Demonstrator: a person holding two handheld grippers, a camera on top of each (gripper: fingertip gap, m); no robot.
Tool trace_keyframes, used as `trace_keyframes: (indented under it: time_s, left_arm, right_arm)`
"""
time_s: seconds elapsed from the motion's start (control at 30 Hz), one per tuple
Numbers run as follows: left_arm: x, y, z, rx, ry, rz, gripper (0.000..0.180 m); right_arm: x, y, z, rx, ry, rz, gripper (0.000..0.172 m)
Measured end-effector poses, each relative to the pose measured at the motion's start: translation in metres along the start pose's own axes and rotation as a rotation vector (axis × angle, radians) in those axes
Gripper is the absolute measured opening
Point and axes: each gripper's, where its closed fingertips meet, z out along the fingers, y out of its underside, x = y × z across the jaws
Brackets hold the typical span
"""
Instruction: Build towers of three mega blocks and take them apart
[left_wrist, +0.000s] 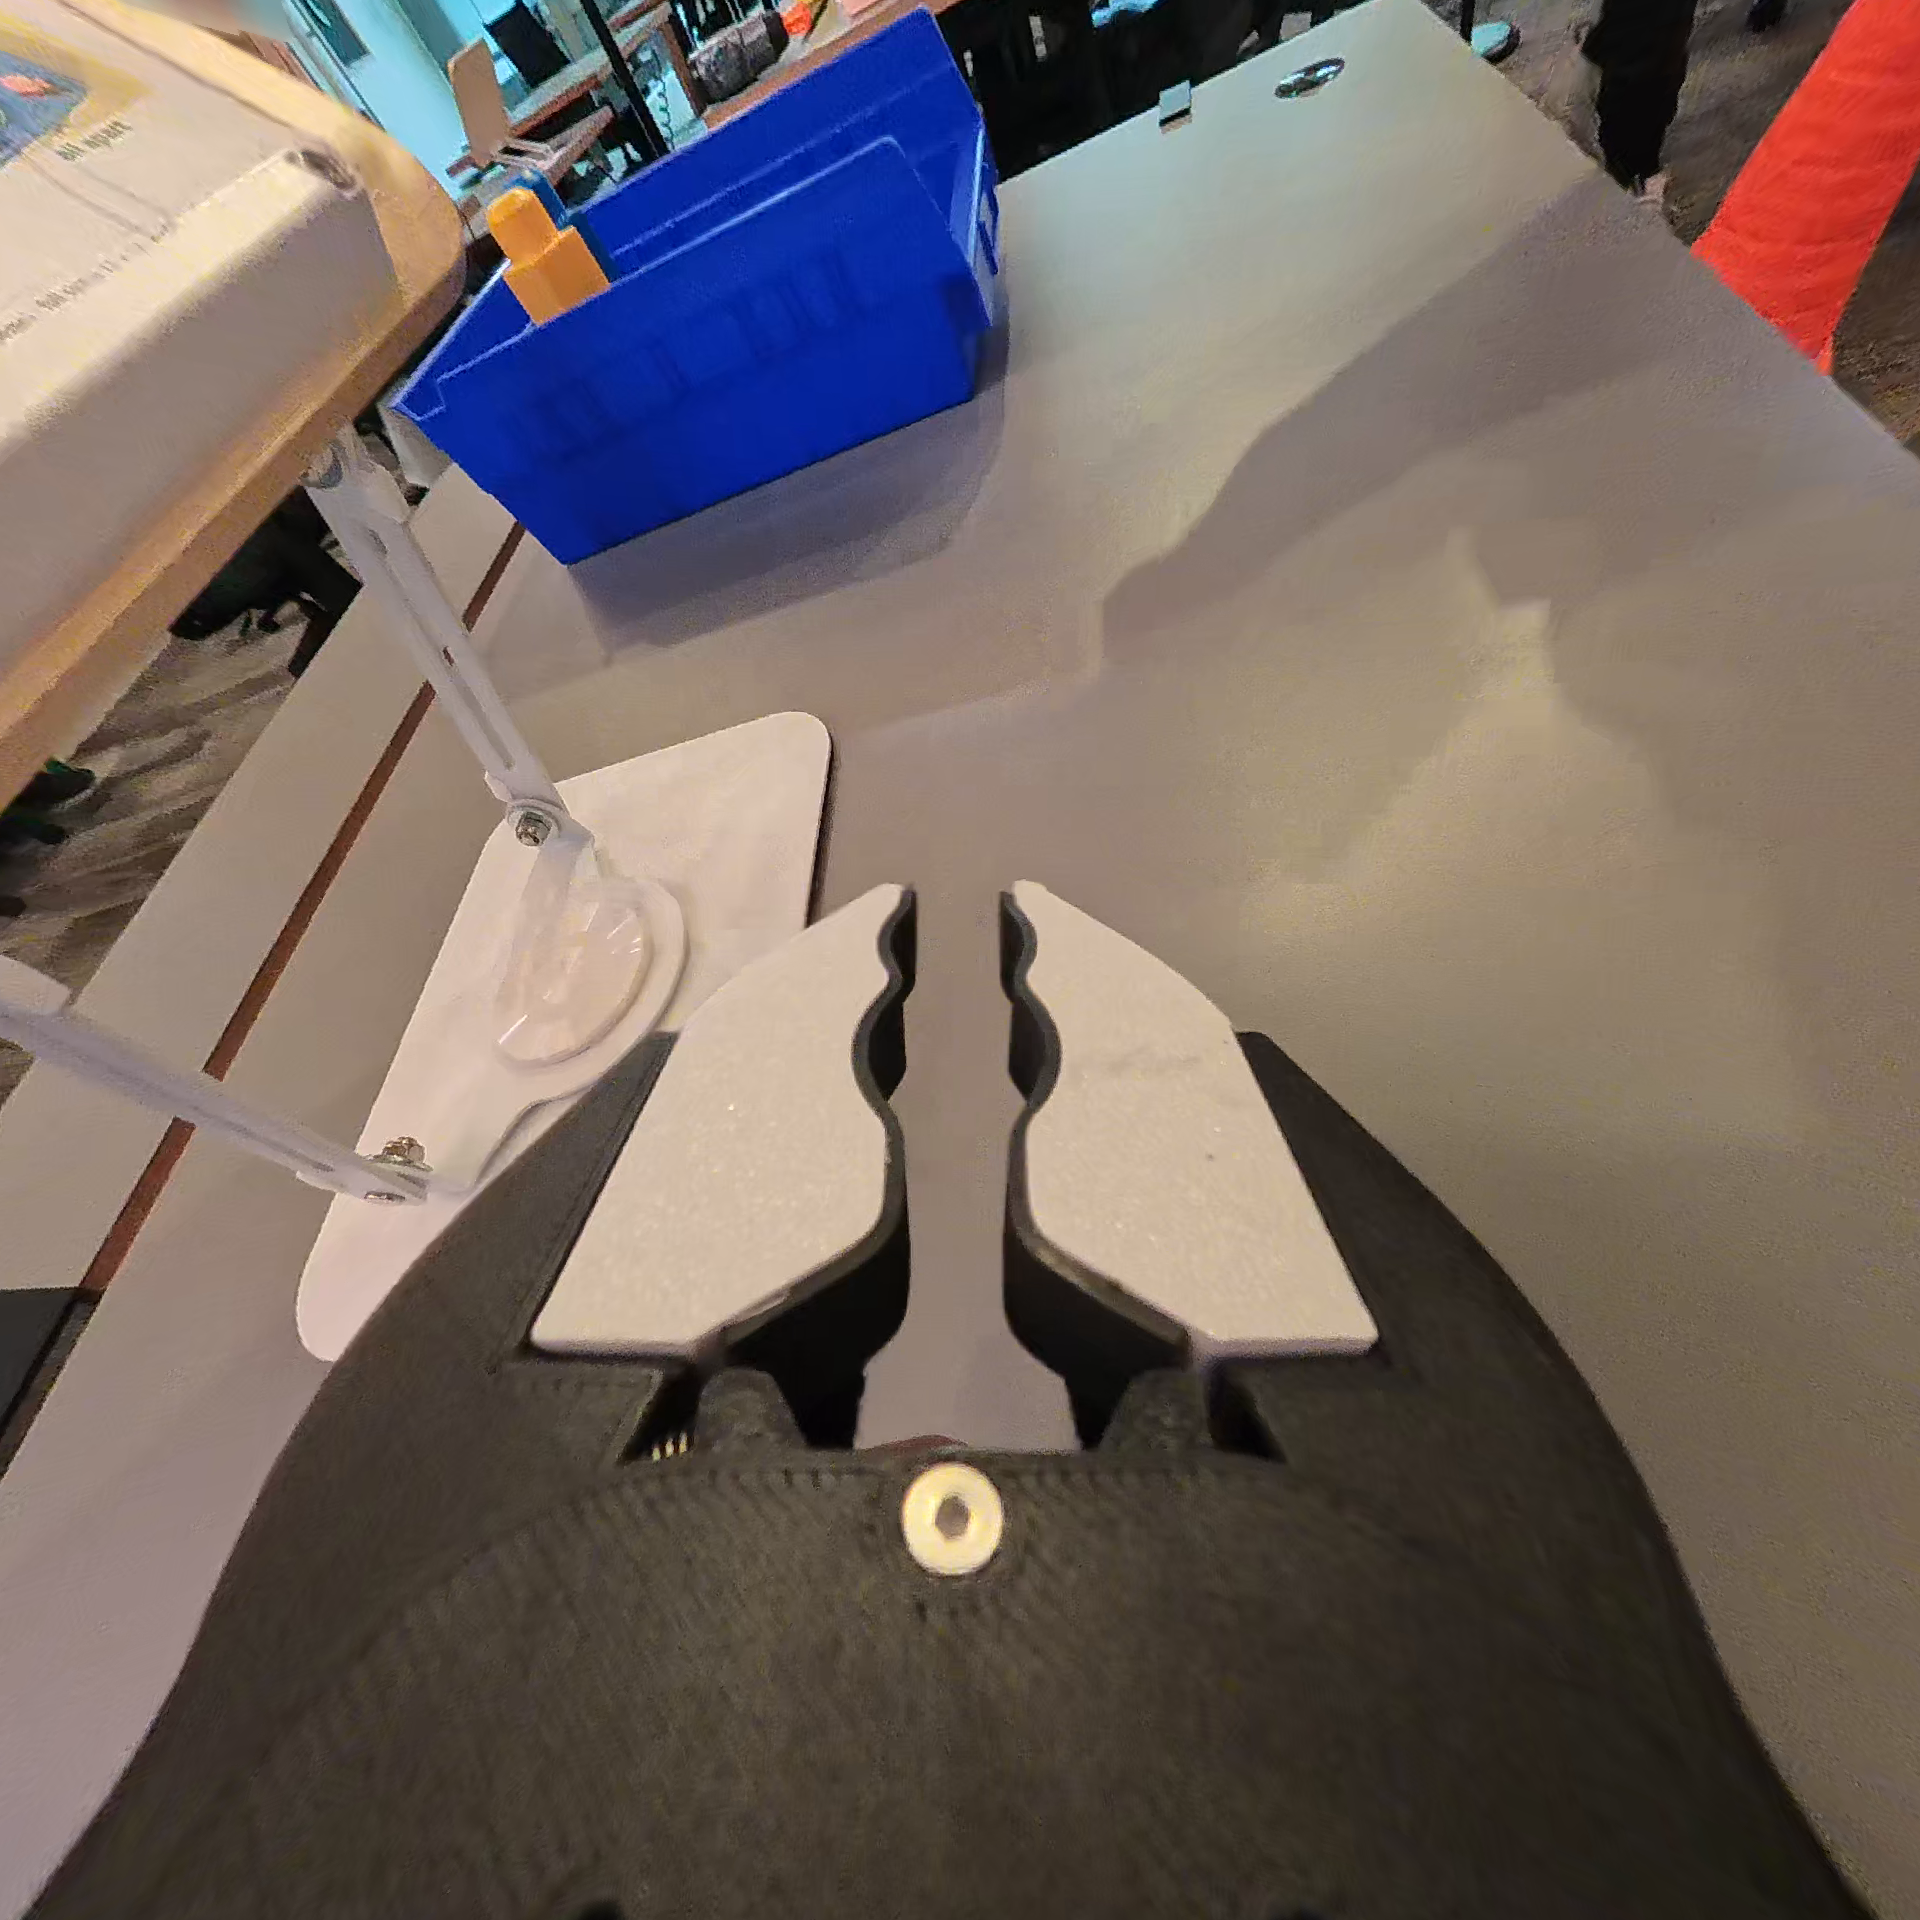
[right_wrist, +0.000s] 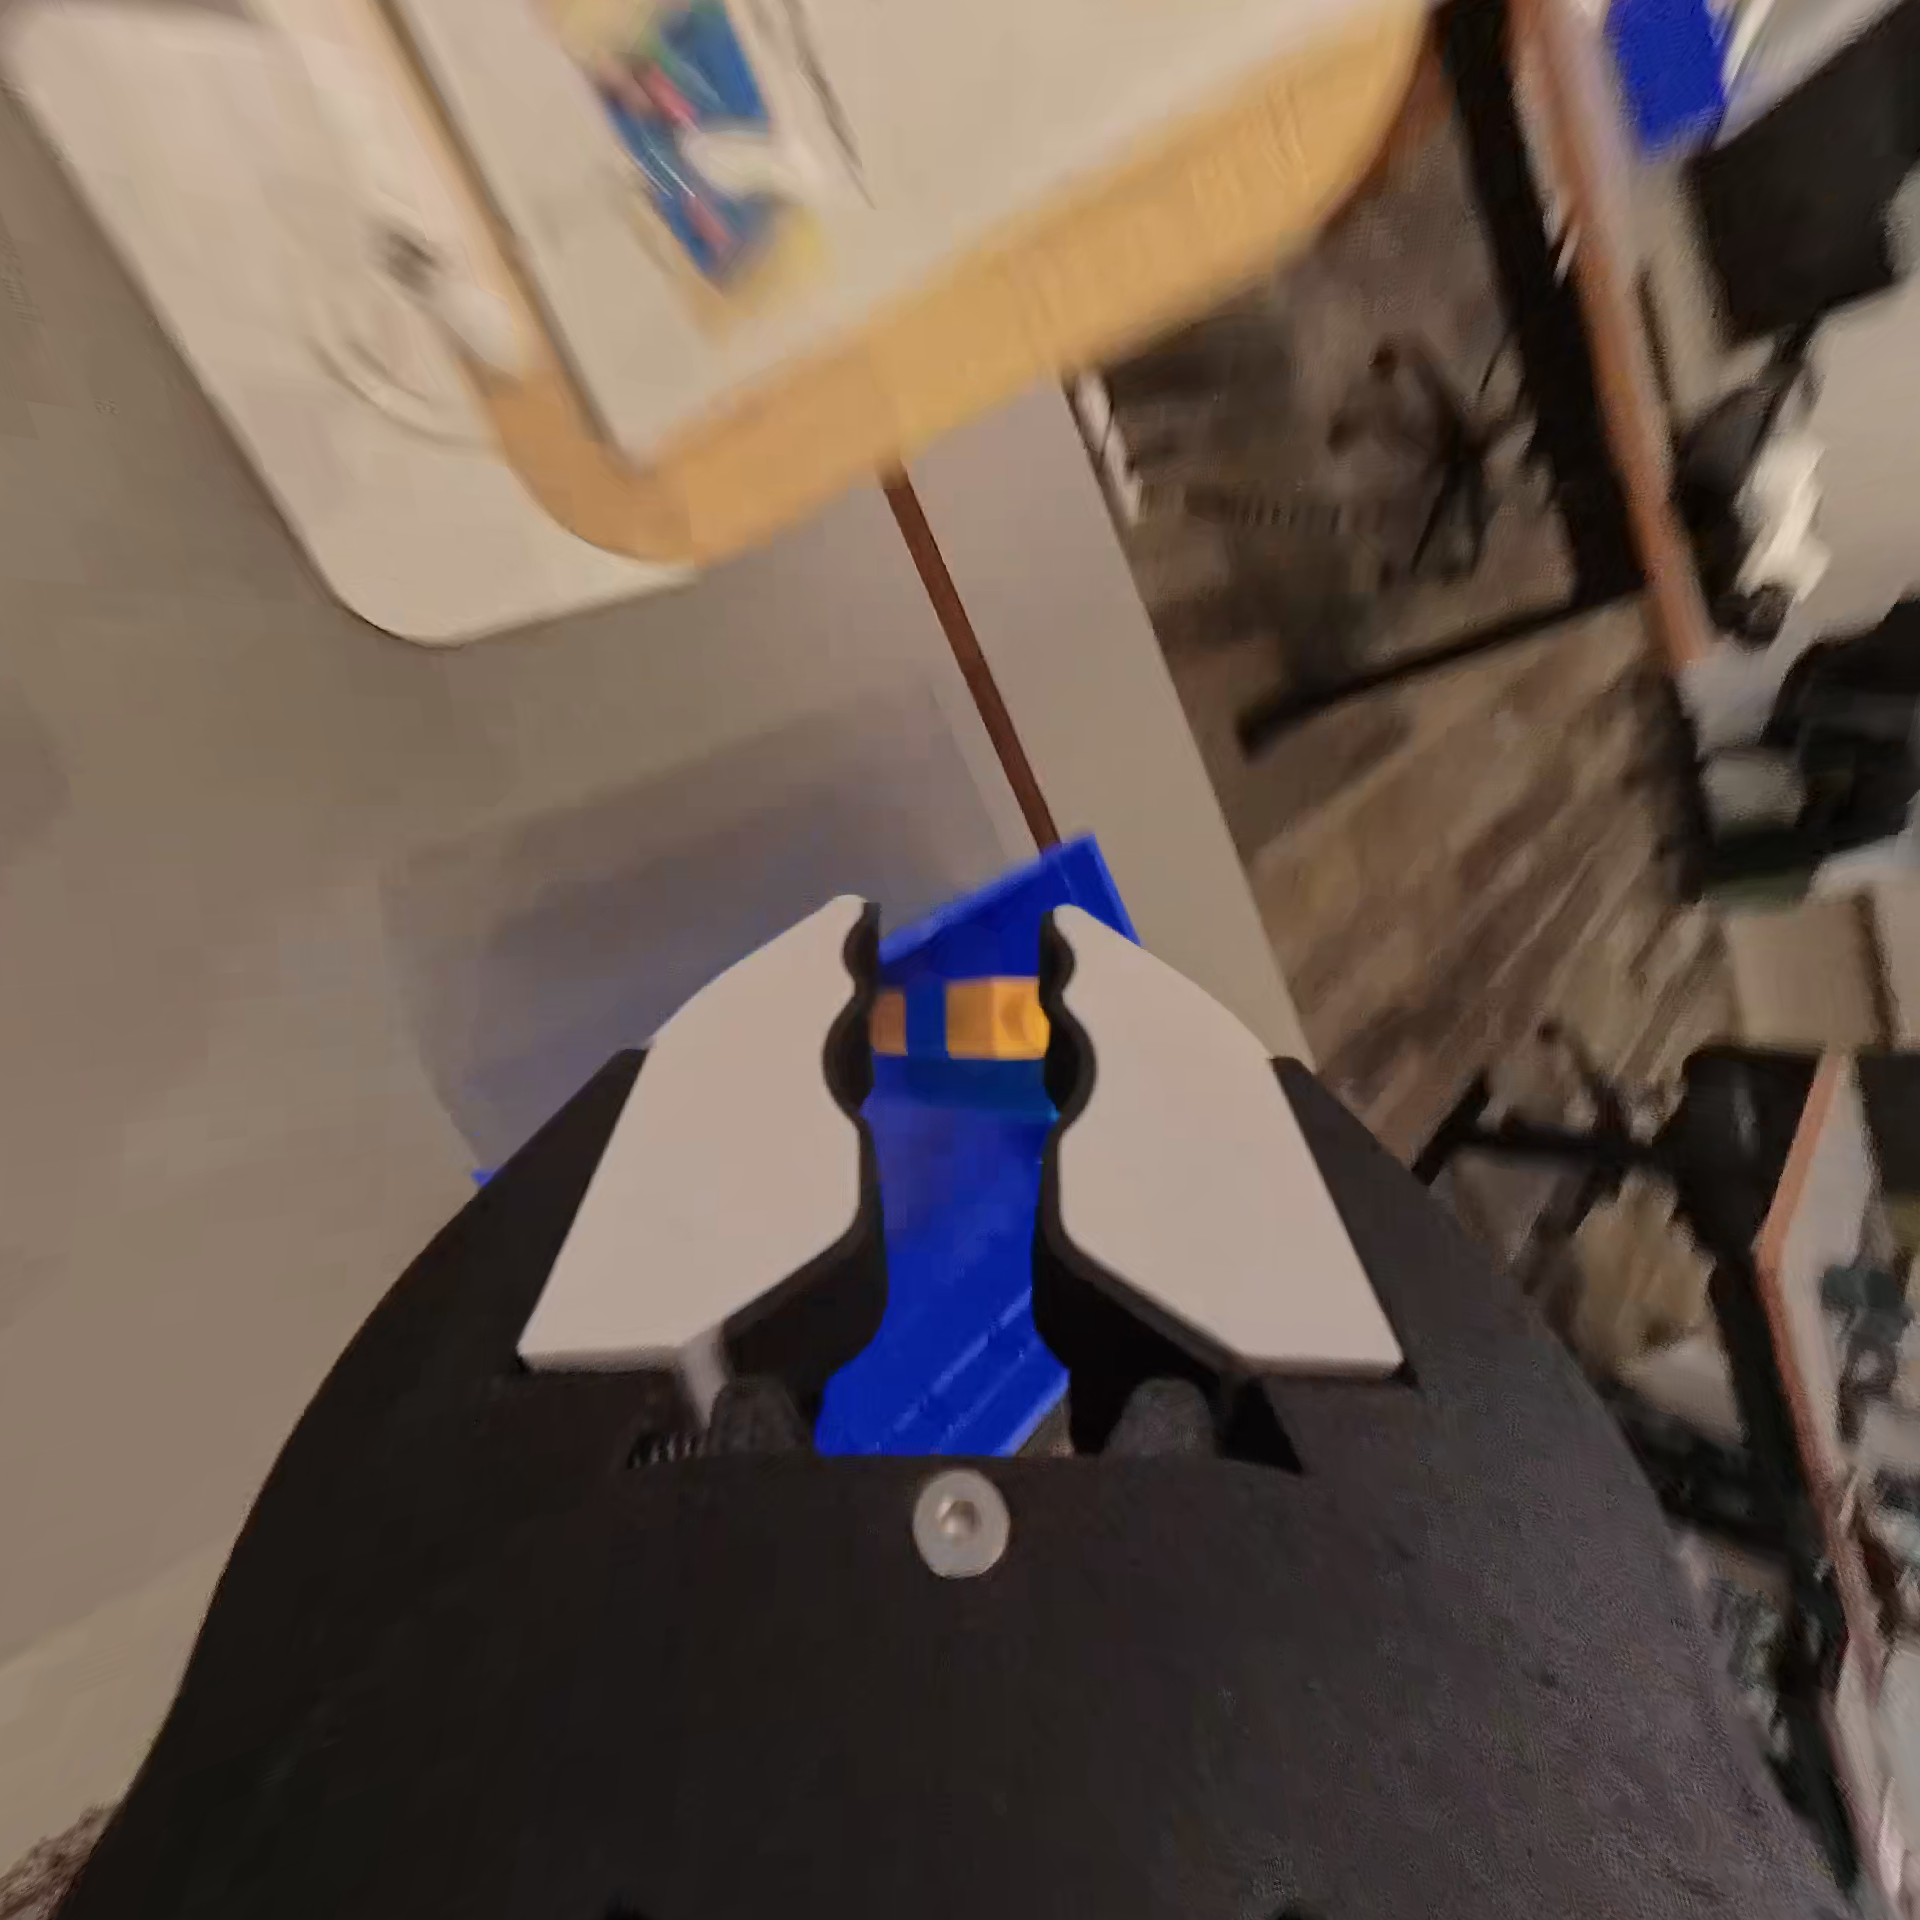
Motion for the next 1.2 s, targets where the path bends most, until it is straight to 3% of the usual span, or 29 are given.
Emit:
trace_keyframes:
  time_s: [0.1, 0.27, 0.4, 0.5, 0.57, 0.73, 0.9, 0.97, 1.2]
  left_arm:
    - [-0.002, -0.004, -0.008, -0.008, -0.024, 0.024, 0.021]
    - [-0.028, -0.014, -0.049, -0.087, -0.162, 0.120, 0.027]
    - [-0.088, -0.011, -0.136, -0.172, -0.432, 0.121, 0.032]
    - [-0.143, 0.022, -0.218, -0.356, -0.618, 0.095, 0.040]
    - [-0.174, 0.052, -0.261, -0.474, -0.655, 0.086, 0.043]
    - [-0.216, 0.150, -0.318, -0.826, -0.473, 0.123, 0.045]
    - [-0.220, 0.222, -0.334, -1.111, -0.237, 0.168, 0.057]
    - [-0.220, 0.240, -0.334, -1.177, -0.166, 0.214, 0.055]
    - [-0.236, 0.255, -0.325, -1.250, -0.056, 0.298, 0.066]
  right_arm:
    - [-0.064, -0.046, -0.027, 0.198, -0.009, -0.115, 0.000]
    - [-0.180, -0.092, -0.010, 0.419, -0.225, -0.178, 0.000]
    - [-0.237, -0.111, 0.020, 0.560, -0.387, -0.140, 0.000]
    - [-0.259, -0.113, 0.045, 0.618, -0.487, -0.086, 0.000]
    - [-0.266, -0.112, 0.060, 0.635, -0.520, -0.061, 0.000]
    - [-0.276, -0.103, 0.078, 0.632, -0.596, -0.036, 0.000]
    - [-0.280, -0.094, 0.091, 0.606, -0.623, -0.017, 0.000]
    - [-0.281, -0.092, 0.096, 0.596, -0.629, -0.011, 0.000]
    - [-0.289, -0.085, 0.110, 0.555, -0.666, 0.001, 0.000]
